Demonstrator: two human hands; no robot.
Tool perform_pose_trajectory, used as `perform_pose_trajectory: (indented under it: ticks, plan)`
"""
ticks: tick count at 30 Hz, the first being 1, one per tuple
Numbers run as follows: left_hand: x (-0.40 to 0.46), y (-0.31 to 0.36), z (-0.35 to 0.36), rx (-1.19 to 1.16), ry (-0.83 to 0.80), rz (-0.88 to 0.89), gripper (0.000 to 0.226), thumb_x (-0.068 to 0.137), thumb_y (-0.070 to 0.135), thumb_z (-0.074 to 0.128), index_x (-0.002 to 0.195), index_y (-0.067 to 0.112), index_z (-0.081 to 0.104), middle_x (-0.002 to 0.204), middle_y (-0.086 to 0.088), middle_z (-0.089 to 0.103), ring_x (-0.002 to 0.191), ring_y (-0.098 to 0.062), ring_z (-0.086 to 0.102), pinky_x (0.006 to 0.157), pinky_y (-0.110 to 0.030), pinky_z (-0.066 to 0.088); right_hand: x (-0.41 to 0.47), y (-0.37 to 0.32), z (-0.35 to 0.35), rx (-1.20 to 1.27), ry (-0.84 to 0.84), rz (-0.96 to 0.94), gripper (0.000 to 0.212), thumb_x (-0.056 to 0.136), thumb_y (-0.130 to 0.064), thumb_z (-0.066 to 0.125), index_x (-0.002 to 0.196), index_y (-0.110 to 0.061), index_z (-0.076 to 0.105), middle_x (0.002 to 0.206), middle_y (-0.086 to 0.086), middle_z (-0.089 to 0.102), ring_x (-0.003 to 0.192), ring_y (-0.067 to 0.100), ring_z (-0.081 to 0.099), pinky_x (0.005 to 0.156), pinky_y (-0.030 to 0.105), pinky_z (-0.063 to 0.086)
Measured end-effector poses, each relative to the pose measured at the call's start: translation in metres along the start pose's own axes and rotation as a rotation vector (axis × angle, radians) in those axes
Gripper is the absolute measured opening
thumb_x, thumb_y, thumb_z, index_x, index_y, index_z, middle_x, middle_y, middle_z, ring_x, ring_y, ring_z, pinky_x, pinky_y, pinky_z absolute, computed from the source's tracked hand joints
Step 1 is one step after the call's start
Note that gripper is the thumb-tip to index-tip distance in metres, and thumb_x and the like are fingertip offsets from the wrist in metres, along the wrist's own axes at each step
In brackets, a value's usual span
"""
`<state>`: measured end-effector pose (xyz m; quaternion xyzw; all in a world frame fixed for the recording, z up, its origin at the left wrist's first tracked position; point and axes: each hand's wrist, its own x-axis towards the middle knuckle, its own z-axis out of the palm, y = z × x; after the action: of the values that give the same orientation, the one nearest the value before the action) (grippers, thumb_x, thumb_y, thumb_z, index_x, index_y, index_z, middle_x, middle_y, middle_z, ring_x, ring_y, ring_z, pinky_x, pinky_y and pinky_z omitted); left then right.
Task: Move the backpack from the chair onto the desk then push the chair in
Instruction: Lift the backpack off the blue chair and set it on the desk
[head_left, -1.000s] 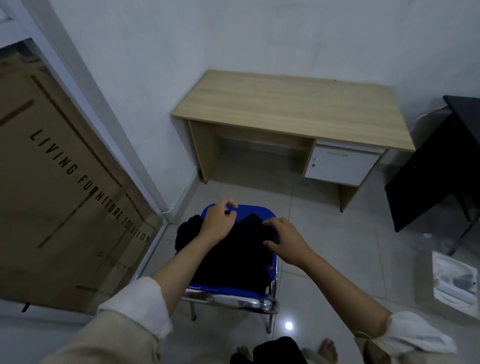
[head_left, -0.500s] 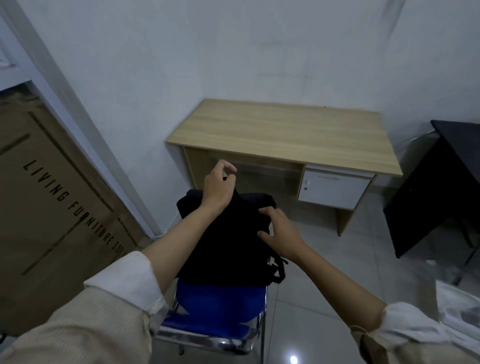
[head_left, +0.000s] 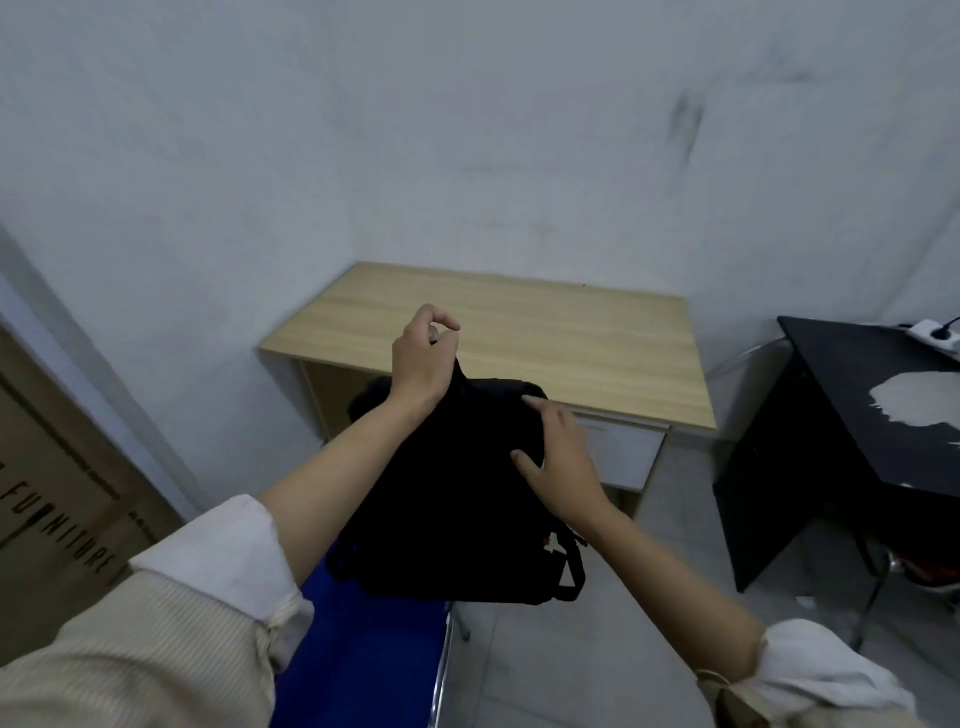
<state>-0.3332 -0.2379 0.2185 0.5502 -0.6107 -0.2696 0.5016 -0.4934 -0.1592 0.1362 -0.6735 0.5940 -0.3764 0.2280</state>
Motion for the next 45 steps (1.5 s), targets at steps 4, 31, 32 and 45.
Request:
perform_pose_trajectory:
  ticks: [4, 31, 32, 45]
  plan:
    - [0.019, 0.034, 0.033, -0.057, 0.041, 0.008, 0.024, 0.08, 0.001, 0.04, 0.088, 0.011, 0.06, 0.058, -0.001, 0.037, 0.051, -0.012, 0.034, 0.044, -0.015, 0.03, 0.018, 0.012, -0.035, -0.021, 0.161, -0.034, 0.069, 0.084, -0.017, 0.066, 0.14, -0.023, 0.027, 0.141, 0.005, 0.032, 0.13, 0.02, 0.03, 0.107, 0.032, 0.028]
    - [0.305, 0.096, 0.214, -0.257, -0.138, 0.308, 0.027, 0.081, 0.01, 0.036, 0.088, 0.008, 0.061, 0.055, 0.009, 0.04, 0.05, -0.005, 0.036, 0.051, -0.021, 0.03, 0.329, 0.074, -0.132, 0.161, 0.343, 0.007, 0.027, 0.073, -0.024, 0.071, 0.099, -0.024, 0.068, 0.094, -0.005, 0.074, 0.089, 0.013, 0.067, 0.082, 0.041, 0.053]
    - [0.315, 0.095, 0.218, -0.229, -0.162, 0.343, 0.026, 0.082, 0.007, 0.036, 0.089, 0.008, 0.061, 0.053, 0.008, 0.038, 0.047, -0.006, 0.034, 0.049, -0.019, 0.028, 0.338, 0.076, -0.131, 0.157, 0.38, 0.013, 0.024, 0.074, -0.023, 0.071, 0.098, -0.023, 0.068, 0.093, -0.004, 0.074, 0.087, 0.014, 0.066, 0.08, 0.039, 0.053]
    - [0.34, 0.02, 0.243, 0.318, -0.649, 0.472, 0.078, 0.078, 0.025, 0.046, 0.147, 0.008, 0.014, 0.145, -0.024, 0.029, 0.132, -0.037, 0.033, 0.109, -0.04, 0.03, 0.423, 0.094, -0.104, 0.288, 0.935, 0.298, 0.016, 0.082, -0.024, 0.064, 0.093, -0.018, 0.054, 0.082, -0.003, 0.065, 0.079, 0.023, 0.062, 0.065, 0.033, 0.047]
